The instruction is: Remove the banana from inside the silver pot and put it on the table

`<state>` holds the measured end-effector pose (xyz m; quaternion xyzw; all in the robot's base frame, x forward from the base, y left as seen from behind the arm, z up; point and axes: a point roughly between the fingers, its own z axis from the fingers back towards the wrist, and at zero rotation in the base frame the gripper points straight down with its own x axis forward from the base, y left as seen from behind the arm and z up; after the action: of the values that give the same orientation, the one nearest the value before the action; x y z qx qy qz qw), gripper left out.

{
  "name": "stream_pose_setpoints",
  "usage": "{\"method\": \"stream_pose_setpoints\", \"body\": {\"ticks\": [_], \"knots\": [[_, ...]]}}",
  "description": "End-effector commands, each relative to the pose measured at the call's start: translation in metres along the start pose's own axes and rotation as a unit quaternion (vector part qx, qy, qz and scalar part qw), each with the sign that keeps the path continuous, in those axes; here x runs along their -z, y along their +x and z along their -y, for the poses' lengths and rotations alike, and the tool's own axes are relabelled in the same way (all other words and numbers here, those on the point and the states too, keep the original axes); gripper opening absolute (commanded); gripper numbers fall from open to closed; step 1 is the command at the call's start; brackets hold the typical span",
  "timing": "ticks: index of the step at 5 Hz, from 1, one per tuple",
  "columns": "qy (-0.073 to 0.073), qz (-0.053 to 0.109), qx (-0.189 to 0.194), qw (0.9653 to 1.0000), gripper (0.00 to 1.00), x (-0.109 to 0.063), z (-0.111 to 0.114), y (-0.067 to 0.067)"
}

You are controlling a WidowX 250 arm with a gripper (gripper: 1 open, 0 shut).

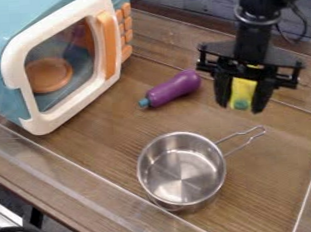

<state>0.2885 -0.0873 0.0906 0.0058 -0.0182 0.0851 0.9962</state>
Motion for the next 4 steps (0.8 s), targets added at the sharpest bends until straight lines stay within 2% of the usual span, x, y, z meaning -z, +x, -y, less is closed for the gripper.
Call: {"method": "stream_pose_setpoints", "body": {"ticks": [1, 3, 4], "knots": [[-0.006, 0.019, 0.004, 0.9998, 0.0, -0.003, -0.009, 0.004], [-0.002, 0.016, 0.015, 0.9998, 0.0, 0.008, -0.032, 0.003], [-0.001, 0.014, 0.008, 0.9999, 1.0, 0.021, -0.029, 0.0]]}}
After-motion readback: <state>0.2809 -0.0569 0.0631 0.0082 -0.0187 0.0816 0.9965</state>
